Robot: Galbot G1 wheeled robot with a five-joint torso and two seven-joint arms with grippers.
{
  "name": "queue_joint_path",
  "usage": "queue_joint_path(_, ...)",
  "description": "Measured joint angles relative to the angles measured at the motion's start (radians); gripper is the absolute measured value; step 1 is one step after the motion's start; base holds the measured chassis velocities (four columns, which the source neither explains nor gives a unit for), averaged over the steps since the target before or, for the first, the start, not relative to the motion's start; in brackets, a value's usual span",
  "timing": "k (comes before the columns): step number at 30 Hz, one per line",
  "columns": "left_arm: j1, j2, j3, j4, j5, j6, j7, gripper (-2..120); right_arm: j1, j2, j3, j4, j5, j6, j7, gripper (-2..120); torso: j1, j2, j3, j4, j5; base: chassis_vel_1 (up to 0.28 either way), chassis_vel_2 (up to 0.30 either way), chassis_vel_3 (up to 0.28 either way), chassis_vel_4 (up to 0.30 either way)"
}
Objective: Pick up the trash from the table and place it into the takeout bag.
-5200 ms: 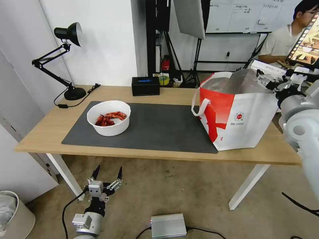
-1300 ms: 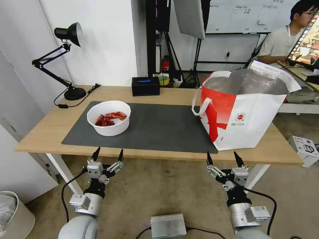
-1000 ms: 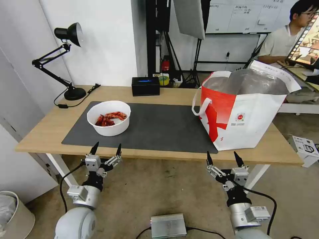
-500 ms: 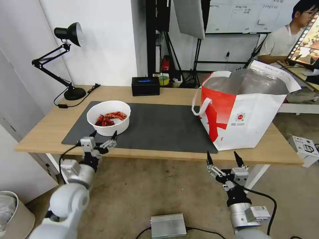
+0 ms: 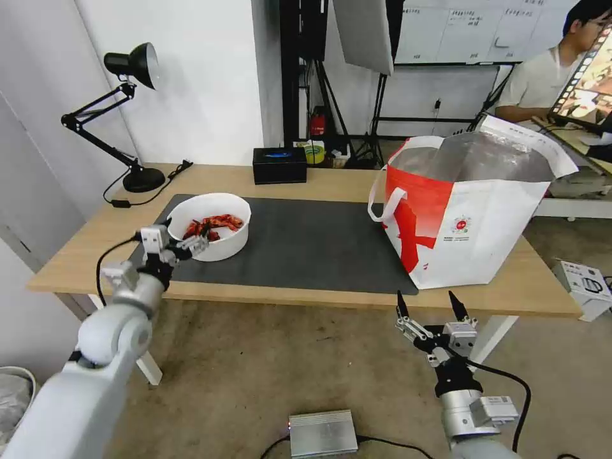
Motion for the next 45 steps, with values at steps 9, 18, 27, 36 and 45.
queue_joint_path(9, -0.167, 0.032, 0.100, 0.143, -0.012, 0.005, -0.006, 100, 0.000, 0.000, 0.000, 0.000, 0.000, 0.001, 0.000, 100, 0.000, 0.000, 0.000, 0.0000, -0.0001, 0.000, 0.000, 0.000, 0.000)
queue_joint_path(18, -0.274, 0.083, 0.139, 0.230, -0.031, 0.047, -0.005, 100, 0.000, 0.000, 0.000, 0.000, 0.000, 0.001, 0.000, 100, 0.000, 0.000, 0.000, 0.0000, 0.0000, 0.000, 0.000, 0.000, 0.000)
queue_joint_path(27, -0.360, 0.150, 0.156, 0.266, -0.092, 0.216, 0.045, 100, 0.000, 0.000, 0.000, 0.000, 0.000, 0.001, 0.000, 100, 0.000, 0.000, 0.000, 0.0000, 0.0001, 0.000, 0.000, 0.000, 0.000)
queue_joint_path(36, -0.414, 0.192, 0.178, 0.279, -0.142, 0.406, 0.050, 100, 0.000, 0.000, 0.000, 0.000, 0.000, 0.001, 0.000, 100, 0.000, 0.000, 0.000, 0.0000, 0.0001, 0.000, 0.000, 0.000, 0.000)
queue_joint_path(45, -0.435, 0.199, 0.194, 0.324, -0.189, 0.484, 0.066, 100, 0.000, 0.000, 0.000, 0.000, 0.000, 0.001, 0.000, 100, 0.000, 0.000, 0.000, 0.0001, 0.0001, 0.000, 0.000, 0.000, 0.000)
